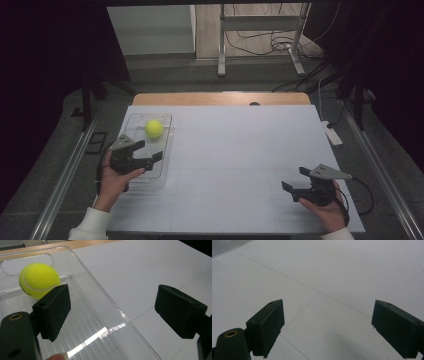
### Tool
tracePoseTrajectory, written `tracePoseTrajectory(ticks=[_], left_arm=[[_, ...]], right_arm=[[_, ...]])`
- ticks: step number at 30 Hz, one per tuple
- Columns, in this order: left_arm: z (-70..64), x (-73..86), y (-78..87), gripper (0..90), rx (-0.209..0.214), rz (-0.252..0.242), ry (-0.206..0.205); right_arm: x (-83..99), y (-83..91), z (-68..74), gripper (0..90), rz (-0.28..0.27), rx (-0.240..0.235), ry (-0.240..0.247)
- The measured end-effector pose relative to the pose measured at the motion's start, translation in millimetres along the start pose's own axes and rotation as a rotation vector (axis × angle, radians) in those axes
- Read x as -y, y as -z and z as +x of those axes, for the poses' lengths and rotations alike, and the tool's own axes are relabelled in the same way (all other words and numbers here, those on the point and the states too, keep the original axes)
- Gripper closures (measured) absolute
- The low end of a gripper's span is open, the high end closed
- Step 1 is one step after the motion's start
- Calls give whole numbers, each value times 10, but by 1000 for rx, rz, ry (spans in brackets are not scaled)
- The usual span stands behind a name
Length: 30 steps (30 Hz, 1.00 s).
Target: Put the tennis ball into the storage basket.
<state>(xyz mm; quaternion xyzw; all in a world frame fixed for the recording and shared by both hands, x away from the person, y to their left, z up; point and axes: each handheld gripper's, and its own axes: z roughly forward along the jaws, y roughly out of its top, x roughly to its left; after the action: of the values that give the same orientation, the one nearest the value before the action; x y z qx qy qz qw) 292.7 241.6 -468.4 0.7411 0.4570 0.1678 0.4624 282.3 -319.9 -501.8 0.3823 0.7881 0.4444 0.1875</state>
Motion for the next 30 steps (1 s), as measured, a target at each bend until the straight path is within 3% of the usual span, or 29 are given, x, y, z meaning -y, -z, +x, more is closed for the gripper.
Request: tracePoseTrajectory(ticks=[12,20,30], left_arm=[[-252,201,140,146,27,-17,-32],[-340,343,193,145,55,-34,-56],[-401,431,226,143,58,-30,-62]], right_arm=[[-4,11,7,116,-3,-3,4],[-6,11,12,116,-5,-1,7],[-9,13,15,116,-7,1,12]])
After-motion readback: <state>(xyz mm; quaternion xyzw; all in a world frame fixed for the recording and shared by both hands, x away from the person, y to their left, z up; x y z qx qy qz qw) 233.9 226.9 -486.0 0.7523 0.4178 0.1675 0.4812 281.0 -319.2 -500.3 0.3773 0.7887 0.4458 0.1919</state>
